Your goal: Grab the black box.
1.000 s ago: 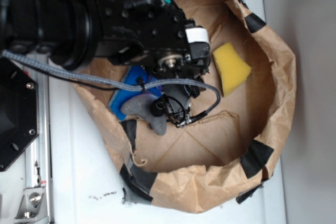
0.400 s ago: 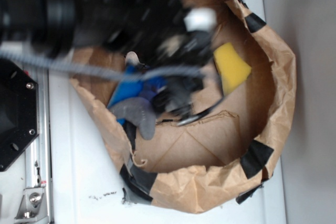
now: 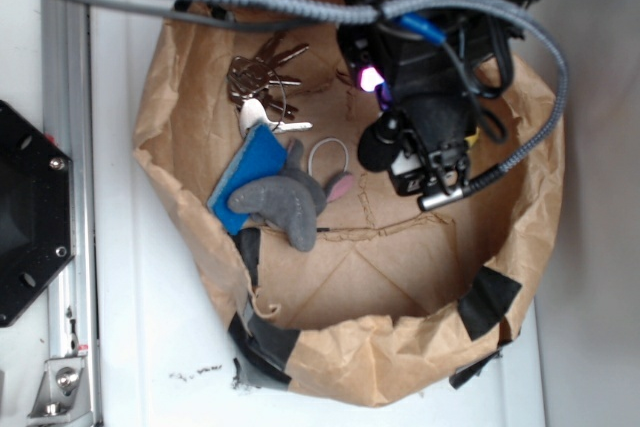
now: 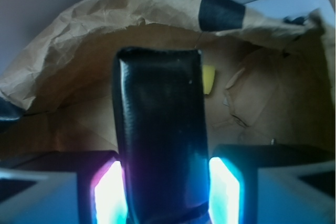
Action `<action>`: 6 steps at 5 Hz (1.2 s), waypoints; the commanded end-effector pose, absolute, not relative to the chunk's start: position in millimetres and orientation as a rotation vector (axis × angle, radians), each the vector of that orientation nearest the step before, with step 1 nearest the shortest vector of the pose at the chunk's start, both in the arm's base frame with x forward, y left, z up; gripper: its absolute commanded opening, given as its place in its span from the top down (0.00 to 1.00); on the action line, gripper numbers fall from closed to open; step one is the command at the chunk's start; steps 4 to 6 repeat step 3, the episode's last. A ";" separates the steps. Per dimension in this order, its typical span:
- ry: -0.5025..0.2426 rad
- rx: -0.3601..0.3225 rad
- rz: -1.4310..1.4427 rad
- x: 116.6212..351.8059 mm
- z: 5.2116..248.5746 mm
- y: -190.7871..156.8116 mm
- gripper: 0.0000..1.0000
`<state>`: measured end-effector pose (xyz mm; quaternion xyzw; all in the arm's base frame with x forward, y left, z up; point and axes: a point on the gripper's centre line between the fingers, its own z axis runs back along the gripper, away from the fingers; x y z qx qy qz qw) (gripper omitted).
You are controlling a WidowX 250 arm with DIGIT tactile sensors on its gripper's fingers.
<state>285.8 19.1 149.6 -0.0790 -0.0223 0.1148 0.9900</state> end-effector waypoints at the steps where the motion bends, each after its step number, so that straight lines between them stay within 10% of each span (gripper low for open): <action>1: -0.112 -0.053 0.101 268.7 160.4 15.1 1.00; 6: -0.128 -0.033 0.031 247.4 156.4 6.0 1.00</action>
